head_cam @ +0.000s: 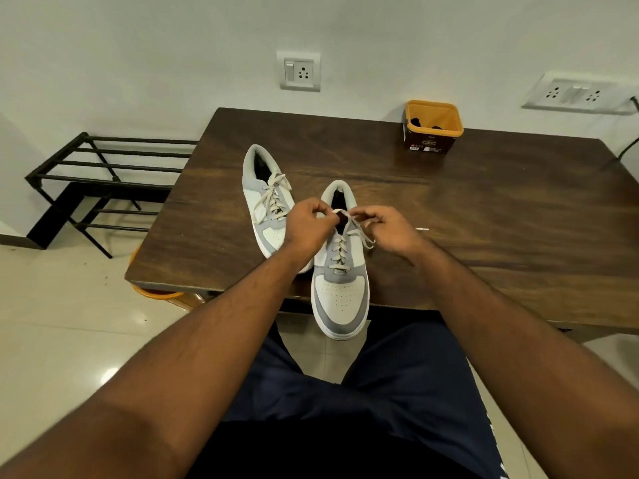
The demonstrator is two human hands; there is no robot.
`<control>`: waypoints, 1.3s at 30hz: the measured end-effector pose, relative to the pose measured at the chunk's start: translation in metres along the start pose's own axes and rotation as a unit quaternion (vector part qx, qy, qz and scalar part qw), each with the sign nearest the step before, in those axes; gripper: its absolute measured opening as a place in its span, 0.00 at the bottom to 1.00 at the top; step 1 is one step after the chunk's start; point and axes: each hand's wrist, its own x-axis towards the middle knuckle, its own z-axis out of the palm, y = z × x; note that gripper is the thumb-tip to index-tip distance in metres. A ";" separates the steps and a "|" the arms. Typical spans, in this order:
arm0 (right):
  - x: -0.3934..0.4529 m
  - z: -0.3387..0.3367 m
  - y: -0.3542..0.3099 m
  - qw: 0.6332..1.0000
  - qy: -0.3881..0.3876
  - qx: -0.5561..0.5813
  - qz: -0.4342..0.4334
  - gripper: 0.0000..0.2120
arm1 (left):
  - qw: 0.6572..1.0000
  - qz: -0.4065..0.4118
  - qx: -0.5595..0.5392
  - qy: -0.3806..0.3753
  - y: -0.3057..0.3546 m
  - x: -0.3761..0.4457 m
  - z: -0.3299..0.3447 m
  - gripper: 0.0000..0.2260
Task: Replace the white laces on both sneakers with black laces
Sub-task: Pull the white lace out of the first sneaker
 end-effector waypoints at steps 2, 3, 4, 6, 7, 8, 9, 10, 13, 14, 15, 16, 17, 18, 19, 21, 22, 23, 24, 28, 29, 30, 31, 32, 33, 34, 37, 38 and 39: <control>-0.001 0.006 0.002 1.000 0.005 -0.020 -0.010 0.16 | 1.000 0.013 -0.003 0.012 -0.001 -0.004 -0.007 0.05; -0.001 0.009 0.004 0.999 0.011 -0.031 -0.015 0.15 | 1.000 0.025 0.002 0.011 -0.002 -0.005 -0.010 0.06; 0.001 0.010 0.007 0.999 0.017 -0.045 -0.024 0.14 | 0.999 0.035 -0.007 0.007 0.000 -0.006 -0.012 0.09; 0.004 0.011 0.015 0.996 0.013 -0.079 -0.034 0.14 | 0.996 0.022 -0.080 0.013 0.004 -0.007 -0.017 0.15; 0.004 0.011 0.017 0.996 0.012 -0.085 -0.032 0.15 | 0.991 0.001 -0.133 0.031 0.008 -0.006 -0.019 0.17; 0.004 0.011 0.018 0.996 0.013 -0.083 -0.028 0.16 | 0.981 -0.025 -0.183 0.061 0.012 -0.004 -0.023 0.18; 0.003 0.011 0.019 0.996 0.018 -0.079 -0.026 0.17 | 0.968 -0.053 -0.226 0.096 0.015 0.000 -0.028 0.19; 0.003 0.012 0.020 0.996 0.023 -0.081 -0.025 0.18 | 0.951 -0.082 -0.267 0.133 0.018 0.004 -0.033 0.19; 0.003 0.012 0.021 0.995 0.027 -0.090 -0.031 0.20 | 0.892 -0.152 -0.358 0.228 0.012 0.018 -0.054 0.19; 0.003 0.012 0.021 0.995 0.026 -0.093 -0.033 0.21 | 0.887 -0.165 -0.350 0.253 0.006 0.022 -0.061 0.19; 0.003 0.013 0.021 0.994 0.028 -0.101 -0.037 0.21 | 0.900 -0.174 -0.296 0.270 0.000 0.026 -0.069 0.19; 0.002 0.013 0.020 0.992 0.034 -0.116 -0.048 0.20 | 0.927 -0.182 -0.181 0.274 -0.006 0.028 -0.076 0.20; 0.002 0.014 0.020 0.988 0.045 -0.134 -0.066 0.20 | 0.948 -0.190 -0.027 0.254 -0.012 0.028 -0.082 0.24; 0.001 0.015 0.018 0.983 0.056 -0.150 -0.085 0.20 | 0.947 -0.193 0.125 0.222 -0.017 0.026 -0.085 0.28; 0.000 0.016 0.016 0.979 0.063 -0.166 -0.103 0.19 | 0.934 -0.177 0.244 0.194 -0.018 0.021 -0.086 0.31; 0.001 0.019 0.012 0.970 0.064 -0.201 -0.118 0.15 | 0.910 -0.070 0.382 0.149 -0.014 0.011 -0.078 0.29; 0.001 0.022 0.010 0.966 0.059 -0.224 -0.117 0.13 | 0.905 0.000 0.412 0.108 -0.011 0.007 -0.071 0.27; 0.002 0.023 0.008 0.962 0.049 -0.245 -0.113 0.11 | 0.903 0.058 0.423 0.052 -0.008 0.005 -0.063 0.26; 0.003 0.025 0.007 0.958 0.041 -0.261 -0.109 0.11 | 0.899 0.095 0.427 -0.006 -0.008 0.002 -0.053 0.26; 0.004 0.026 0.003 0.957 0.038 -0.270 -0.100 0.10 | 0.878 0.123 0.444 -0.126 -0.009 -0.001 -0.028 0.26; 0.005 0.026 0.002 0.958 0.037 -0.268 -0.099 0.09 | 0.877 0.127 0.446 -0.128 -0.012 0.000 -0.027 0.25; 0.005 0.026 0.002 0.959 0.037 -0.262 -0.098 0.09 | 0.876 0.129 0.448 -0.126 -0.014 0.001 -0.028 0.25; 0.005 0.027 0.002 0.961 0.036 -0.256 -0.099 0.08 | 0.873 0.127 0.455 -0.125 -0.017 0.001 -0.030 0.26; 0.004 0.026 0.002 0.962 0.038 -0.250 -0.101 0.08 | 0.869 0.126 0.462 -0.125 -0.019 0.002 -0.031 0.26; 0.003 0.025 0.004 0.963 0.041 -0.244 -0.104 0.07 | 0.866 0.124 0.468 -0.124 -0.021 0.002 -0.031 0.27; 0.003 0.026 0.007 0.965 0.047 -0.233 -0.109 0.06 | 0.868 0.121 0.466 -0.121 -0.022 0.000 -0.032 0.27; -0.001 0.029 0.018 0.978 0.076 -0.145 -0.130 0.05 | 0.887 0.109 0.436 -0.108 -0.025 -0.004 -0.032 0.25; -0.003 0.031 0.021 0.981 0.088 -0.112 -0.131 0.05 | 0.891 0.108 0.429 -0.105 -0.025 -0.004 -0.031 0.25; -0.004 0.034 0.022 0.983 0.096 -0.087 -0.126 0.06 | 0.893 0.109 0.426 -0.102 -0.025 -0.004 -0.030 0.25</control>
